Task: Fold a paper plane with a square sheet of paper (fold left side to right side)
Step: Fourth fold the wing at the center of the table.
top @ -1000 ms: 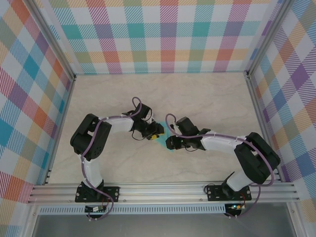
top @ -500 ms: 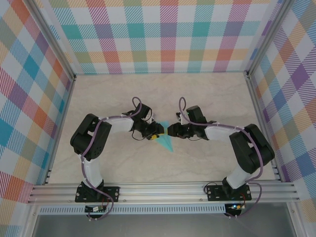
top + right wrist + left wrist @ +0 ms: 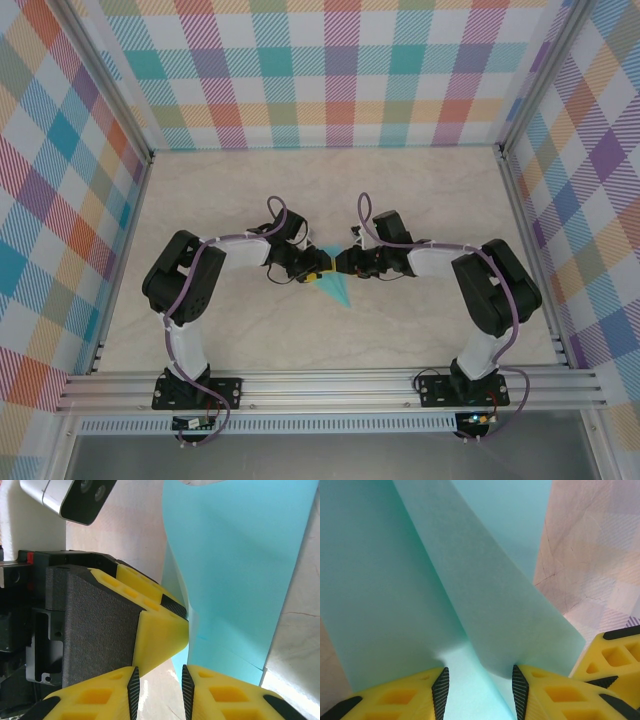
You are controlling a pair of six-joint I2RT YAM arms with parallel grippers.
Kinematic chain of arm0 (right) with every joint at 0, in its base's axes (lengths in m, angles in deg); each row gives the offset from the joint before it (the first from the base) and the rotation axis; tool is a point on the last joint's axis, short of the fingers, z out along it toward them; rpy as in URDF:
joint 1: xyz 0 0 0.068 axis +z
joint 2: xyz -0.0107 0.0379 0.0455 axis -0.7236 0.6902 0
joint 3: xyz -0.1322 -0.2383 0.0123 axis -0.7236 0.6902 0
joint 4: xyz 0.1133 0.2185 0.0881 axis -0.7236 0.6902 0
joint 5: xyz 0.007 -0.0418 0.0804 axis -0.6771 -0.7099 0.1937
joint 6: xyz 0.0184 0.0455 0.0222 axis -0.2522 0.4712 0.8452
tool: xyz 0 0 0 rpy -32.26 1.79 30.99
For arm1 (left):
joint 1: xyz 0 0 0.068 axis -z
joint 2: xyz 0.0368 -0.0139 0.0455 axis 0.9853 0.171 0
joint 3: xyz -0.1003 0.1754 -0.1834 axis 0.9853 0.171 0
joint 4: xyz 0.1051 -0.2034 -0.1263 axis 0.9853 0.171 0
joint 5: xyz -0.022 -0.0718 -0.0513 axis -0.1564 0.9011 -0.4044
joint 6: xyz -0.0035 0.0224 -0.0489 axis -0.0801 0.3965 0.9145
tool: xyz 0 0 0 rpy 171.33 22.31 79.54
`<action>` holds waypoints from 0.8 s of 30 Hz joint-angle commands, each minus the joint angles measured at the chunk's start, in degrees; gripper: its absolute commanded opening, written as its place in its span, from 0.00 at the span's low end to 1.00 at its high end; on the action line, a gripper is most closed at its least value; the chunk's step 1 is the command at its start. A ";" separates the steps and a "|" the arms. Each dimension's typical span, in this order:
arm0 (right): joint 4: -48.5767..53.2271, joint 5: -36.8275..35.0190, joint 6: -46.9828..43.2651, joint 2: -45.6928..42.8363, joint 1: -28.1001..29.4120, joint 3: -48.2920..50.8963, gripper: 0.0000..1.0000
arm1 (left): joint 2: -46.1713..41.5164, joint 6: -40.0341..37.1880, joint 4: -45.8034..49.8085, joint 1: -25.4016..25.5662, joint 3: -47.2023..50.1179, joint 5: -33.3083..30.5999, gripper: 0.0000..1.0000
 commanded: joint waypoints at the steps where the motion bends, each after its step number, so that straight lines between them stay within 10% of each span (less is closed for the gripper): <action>1: 0.04 -4.22 -1.40 0.94 -0.09 -0.88 0.30 | 0.54 -1.09 3.70 0.99 0.50 -2.23 0.42; 24: -2.07 -1.28 -0.21 1.46 -1.23 -0.92 0.31 | 0.46 -1.30 3.95 0.99 0.08 -2.22 0.42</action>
